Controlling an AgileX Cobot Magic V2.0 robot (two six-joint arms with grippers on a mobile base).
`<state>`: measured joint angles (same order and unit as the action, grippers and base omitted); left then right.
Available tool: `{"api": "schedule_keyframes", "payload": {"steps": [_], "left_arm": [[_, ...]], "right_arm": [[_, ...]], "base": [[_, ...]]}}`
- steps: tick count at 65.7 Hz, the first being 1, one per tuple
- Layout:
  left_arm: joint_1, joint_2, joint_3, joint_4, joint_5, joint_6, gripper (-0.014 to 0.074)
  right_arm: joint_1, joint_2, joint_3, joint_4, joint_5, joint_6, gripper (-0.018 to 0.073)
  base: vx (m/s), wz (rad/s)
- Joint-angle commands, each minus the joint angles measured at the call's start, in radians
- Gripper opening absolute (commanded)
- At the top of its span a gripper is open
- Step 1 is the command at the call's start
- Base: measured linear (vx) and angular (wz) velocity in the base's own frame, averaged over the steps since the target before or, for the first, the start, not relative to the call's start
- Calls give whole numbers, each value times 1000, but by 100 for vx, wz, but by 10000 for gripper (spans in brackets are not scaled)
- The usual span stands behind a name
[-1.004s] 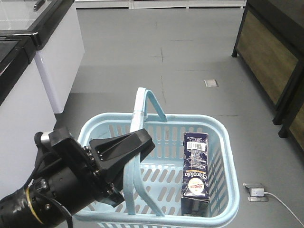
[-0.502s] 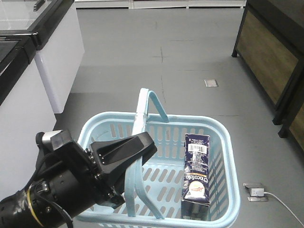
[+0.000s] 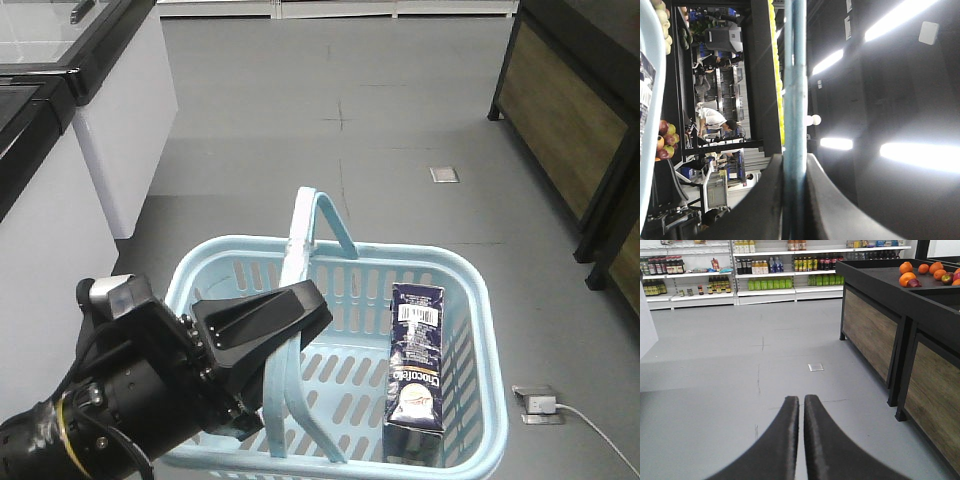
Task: Left arm holds basket, right arm returns cookies
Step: 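Hold the basket steady with the left gripper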
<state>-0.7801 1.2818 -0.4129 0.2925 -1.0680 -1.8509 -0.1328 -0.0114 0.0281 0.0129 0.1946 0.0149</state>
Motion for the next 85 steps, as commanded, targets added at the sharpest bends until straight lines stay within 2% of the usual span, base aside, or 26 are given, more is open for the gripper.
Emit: {"api": "schedule_keyframes", "payload": {"steps": [1, 85], "left_arm": [[-6, -31, -36, -23, -135, 7, -3], [-6, -31, -36, -23, -135, 7, -3]], "right_arm": [[-6, -12, 18, -4, -76, -3, -11], [-6, -12, 18, -4, -73, -3, -11]], "base": [[0, 0], [4, -1]]}}
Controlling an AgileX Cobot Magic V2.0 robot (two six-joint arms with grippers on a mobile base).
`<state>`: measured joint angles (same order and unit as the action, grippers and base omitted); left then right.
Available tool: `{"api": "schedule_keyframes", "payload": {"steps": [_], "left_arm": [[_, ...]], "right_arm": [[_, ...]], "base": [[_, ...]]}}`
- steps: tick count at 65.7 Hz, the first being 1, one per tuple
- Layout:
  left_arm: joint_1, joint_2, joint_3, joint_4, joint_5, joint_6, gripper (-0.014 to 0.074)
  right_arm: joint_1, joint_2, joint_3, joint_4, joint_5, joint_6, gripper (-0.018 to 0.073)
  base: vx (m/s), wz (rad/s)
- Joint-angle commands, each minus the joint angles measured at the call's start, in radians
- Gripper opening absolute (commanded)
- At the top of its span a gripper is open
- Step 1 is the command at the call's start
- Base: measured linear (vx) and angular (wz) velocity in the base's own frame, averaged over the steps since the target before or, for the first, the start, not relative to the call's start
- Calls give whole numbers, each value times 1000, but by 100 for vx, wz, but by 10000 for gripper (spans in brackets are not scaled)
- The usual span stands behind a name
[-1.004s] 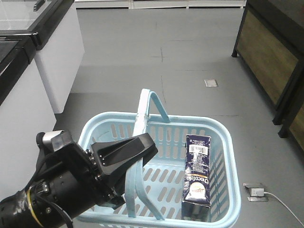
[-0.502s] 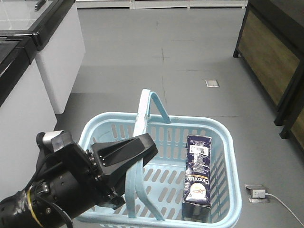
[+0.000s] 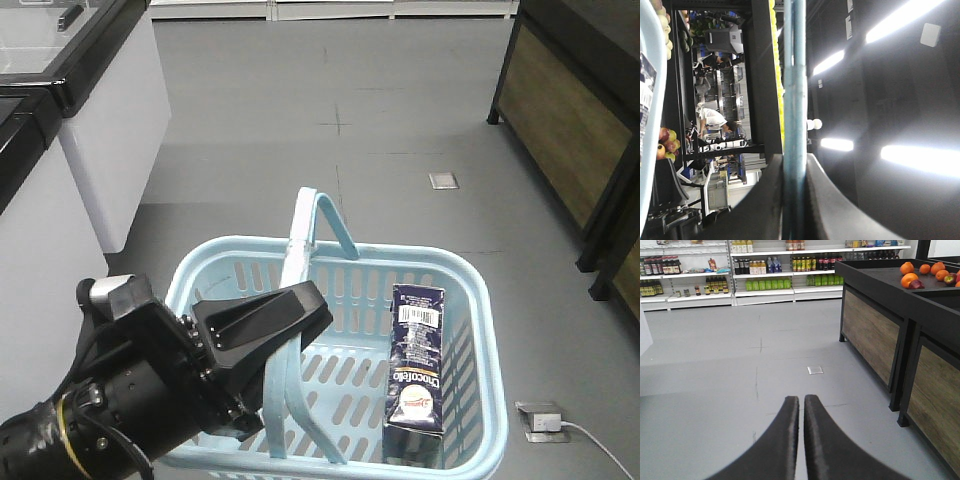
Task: Left arm holds basket, right arm returns cookies
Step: 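Hold the basket steady with the left gripper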
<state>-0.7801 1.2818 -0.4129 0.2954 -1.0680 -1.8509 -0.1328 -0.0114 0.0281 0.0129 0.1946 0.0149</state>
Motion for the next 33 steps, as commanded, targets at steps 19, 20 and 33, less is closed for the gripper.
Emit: {"api": "schedule_keyframes", "payload": {"steps": [19, 20, 33], "left_arm": [[-6, -31, -36, -26, -135, 7, -3], [-6, -31, -36, -26, -135, 7, -3], [-6, -31, -36, -26, -135, 7, -3]], "right_arm": [[-6, -12, 18, -4, -73, -3, -11], [-6, -12, 18, -4, -73, -3, -11], [-6, -12, 18, -4, -73, -3, -11]], "base": [[13, -1], [12, 6], [13, 14]]}}
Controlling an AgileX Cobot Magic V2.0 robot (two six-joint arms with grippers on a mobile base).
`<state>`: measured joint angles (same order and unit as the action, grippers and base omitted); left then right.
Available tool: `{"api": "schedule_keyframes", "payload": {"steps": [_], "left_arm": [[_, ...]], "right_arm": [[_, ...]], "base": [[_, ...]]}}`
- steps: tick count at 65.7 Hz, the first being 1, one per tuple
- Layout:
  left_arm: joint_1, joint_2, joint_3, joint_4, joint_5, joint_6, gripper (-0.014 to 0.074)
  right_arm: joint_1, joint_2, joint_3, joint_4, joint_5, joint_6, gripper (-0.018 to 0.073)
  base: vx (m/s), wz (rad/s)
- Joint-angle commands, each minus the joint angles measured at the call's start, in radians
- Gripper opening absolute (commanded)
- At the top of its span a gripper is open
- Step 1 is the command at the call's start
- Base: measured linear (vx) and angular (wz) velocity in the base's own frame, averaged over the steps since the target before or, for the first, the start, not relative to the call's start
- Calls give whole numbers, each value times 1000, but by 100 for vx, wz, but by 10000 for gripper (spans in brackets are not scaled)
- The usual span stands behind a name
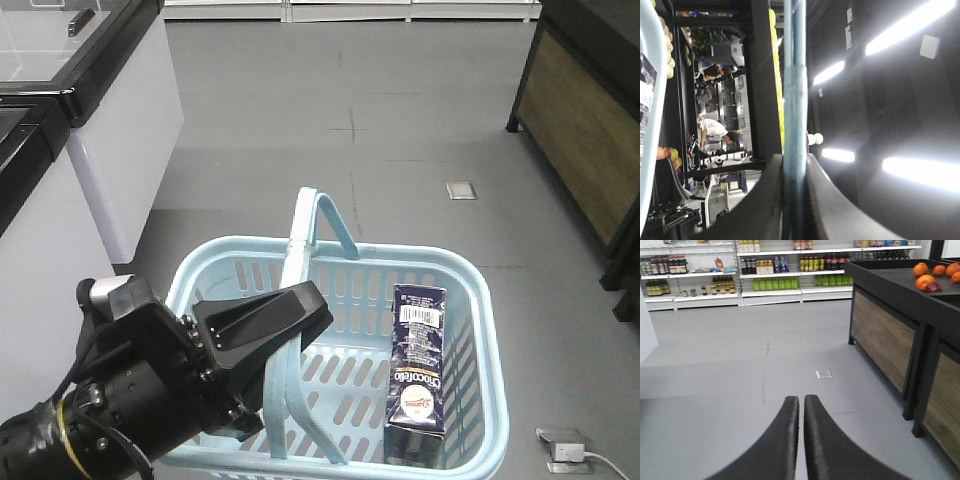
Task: Left arm holds basket, right arm returns cookies
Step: 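Hold the basket steady with the left gripper, then drive forward toward the drink shelves holding the basket in the left gripper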
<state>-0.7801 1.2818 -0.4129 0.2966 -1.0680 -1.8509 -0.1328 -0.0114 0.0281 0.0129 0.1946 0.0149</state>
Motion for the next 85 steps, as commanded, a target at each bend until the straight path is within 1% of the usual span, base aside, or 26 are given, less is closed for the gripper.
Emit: {"api": "schedule_keyframes", "payload": {"steps": [1, 40, 85], "left_arm": [[-6, -31, -36, -27, -135, 7, -3], [-6, -31, -36, -26, -135, 7, -3], [-6, -31, -36, -27, -134, 7, -3]], "right_arm": [[-6, -12, 18, -4, -73, -3, -11], [-6, -12, 18, -4, -76, -3, -11], [-6, -12, 18, -4, -74, -3, -11]], "base": [[14, 19], [20, 5], [31, -5]]}}
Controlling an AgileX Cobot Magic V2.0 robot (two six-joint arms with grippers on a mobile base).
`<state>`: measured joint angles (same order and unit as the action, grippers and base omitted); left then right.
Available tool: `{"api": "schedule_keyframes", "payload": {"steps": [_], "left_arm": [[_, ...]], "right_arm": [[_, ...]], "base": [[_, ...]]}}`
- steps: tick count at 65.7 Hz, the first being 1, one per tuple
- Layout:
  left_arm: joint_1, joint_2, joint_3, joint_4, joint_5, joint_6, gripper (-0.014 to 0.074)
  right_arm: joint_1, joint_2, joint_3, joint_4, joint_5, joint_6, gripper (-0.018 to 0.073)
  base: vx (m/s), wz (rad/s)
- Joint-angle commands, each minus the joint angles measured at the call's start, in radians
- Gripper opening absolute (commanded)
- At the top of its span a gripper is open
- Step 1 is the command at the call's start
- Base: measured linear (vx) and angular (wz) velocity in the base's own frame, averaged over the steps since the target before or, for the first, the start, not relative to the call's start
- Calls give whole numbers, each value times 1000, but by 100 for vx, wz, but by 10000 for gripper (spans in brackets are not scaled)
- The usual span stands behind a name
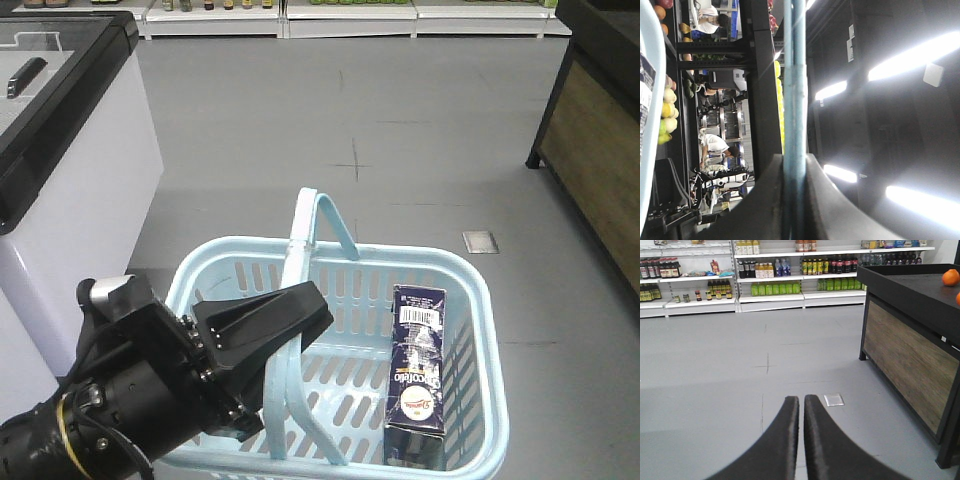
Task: Left arm holds basket, right arm returns cookies
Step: 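Drive forward toward the drink shelves holding the basket in the left gripper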
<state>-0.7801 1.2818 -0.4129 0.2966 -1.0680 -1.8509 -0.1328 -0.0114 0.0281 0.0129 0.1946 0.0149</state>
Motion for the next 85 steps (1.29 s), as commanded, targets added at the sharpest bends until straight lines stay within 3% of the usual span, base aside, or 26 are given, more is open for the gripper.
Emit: {"api": "schedule_keyframes", "payload": {"steps": [1, 85], "left_arm": [[-6, -31, -36, -27, -134, 7, -3], [-6, -31, -36, -27, -133, 7, -3]], "right_arm": [[-6, -12, 18, -4, -74, -3, -11], [-6, -12, 18, -4, -75, -3, -11]], "base": [[36, -3], [45, 1]]}}
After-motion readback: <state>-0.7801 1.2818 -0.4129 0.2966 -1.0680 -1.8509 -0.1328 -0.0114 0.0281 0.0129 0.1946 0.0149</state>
